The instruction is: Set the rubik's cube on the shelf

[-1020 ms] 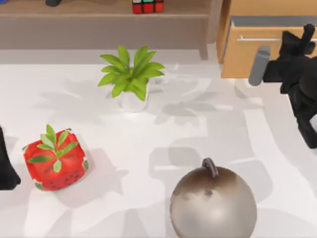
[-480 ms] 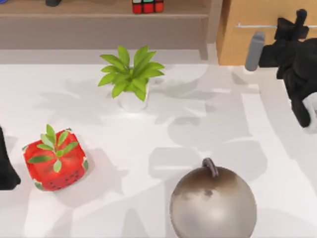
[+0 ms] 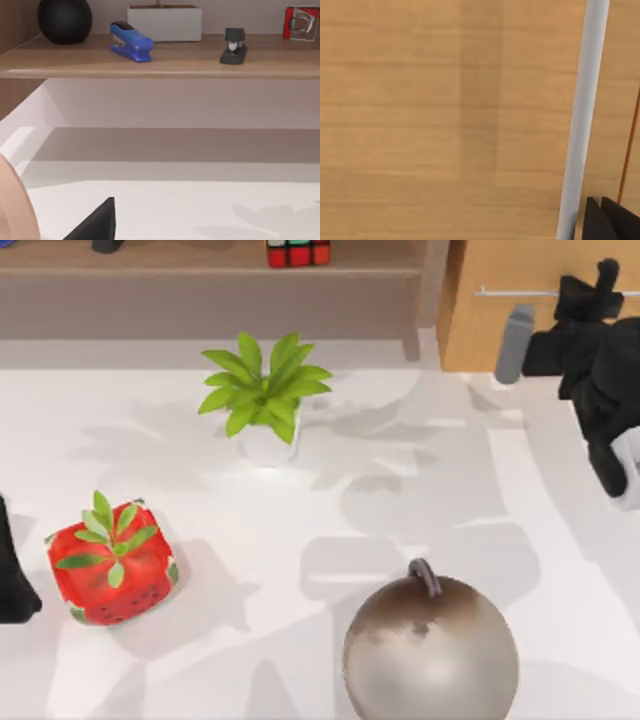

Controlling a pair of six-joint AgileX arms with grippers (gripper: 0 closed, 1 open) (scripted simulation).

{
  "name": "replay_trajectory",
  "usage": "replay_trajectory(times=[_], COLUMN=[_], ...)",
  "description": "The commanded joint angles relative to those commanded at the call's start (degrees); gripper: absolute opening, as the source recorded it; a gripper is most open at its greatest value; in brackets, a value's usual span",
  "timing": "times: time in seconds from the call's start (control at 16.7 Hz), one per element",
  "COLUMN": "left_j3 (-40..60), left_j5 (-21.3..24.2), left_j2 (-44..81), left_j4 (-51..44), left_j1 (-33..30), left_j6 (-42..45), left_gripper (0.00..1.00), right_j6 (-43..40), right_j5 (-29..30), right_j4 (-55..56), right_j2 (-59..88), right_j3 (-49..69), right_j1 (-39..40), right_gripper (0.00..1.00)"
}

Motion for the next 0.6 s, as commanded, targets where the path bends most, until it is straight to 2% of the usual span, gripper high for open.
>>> replay_trajectory(times=[0.48, 0.6], left_j3=[0.0, 0.0], left_j5=[0.0, 0.0], left_j2=[0.0, 0.0], left_j4=[0.0, 0.0], left_j1=[0.0, 0.0], left_j6=[0.0, 0.0], left_gripper=[1.00, 1.00], right_j6=[0.0, 0.0], right_j5=[0.0, 0.0], right_j4=[0.0, 0.0], right_j2=[0.0, 0.0], right_j3=[0.0, 0.0], right_j1=[0.0, 0.0], right_gripper=[0.98, 1.00])
